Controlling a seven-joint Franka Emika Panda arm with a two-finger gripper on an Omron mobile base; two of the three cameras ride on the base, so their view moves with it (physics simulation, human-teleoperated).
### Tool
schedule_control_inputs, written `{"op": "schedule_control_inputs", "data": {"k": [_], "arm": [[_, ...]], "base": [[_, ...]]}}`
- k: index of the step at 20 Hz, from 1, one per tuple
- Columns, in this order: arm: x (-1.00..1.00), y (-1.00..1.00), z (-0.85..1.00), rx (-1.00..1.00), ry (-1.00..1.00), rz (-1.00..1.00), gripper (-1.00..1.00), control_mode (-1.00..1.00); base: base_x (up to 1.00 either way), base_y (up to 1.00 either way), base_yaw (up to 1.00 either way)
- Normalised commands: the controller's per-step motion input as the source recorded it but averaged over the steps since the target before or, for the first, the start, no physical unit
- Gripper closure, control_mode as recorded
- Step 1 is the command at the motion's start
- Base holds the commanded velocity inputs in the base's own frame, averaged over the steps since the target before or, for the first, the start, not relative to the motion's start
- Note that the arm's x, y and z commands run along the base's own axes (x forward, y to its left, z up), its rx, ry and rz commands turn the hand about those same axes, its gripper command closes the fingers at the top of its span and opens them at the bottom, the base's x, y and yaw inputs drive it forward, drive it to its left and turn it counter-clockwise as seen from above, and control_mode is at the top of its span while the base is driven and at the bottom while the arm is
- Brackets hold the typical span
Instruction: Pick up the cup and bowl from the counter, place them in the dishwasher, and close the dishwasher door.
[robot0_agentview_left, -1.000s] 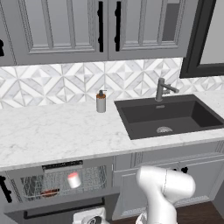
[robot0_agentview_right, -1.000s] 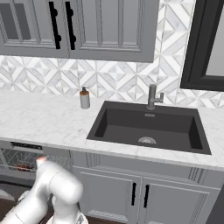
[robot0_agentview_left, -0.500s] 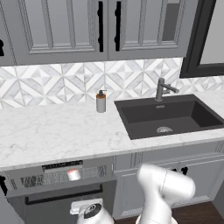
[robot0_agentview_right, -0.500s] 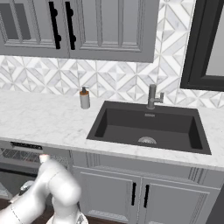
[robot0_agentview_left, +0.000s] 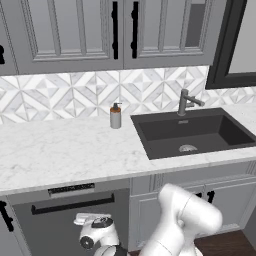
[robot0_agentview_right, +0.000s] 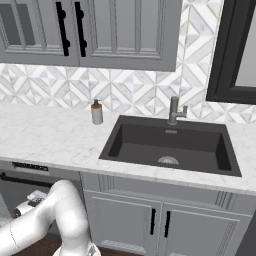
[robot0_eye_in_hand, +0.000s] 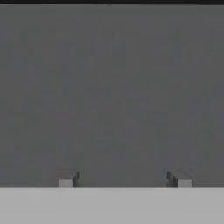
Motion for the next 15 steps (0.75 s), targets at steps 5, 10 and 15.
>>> {"op": "schedule_control_inputs", "data": {"k": [5, 10, 15], "arm": [[1.0, -0.46, -0.22, 0.28, -0.07, -0.05, -1.0, -1.0], [1.0, -0.66, -0.52, 0.22, -0.07, -0.07, -1.0, -1.0], [1.0, -0.63, -0.58, 0.14, -0.03, -0.1, -1.0, -1.0]], "base": [[0.0, 0.0, 0.0], [0.0, 0.0, 0.0], [0.0, 0.0, 0.0]]}}
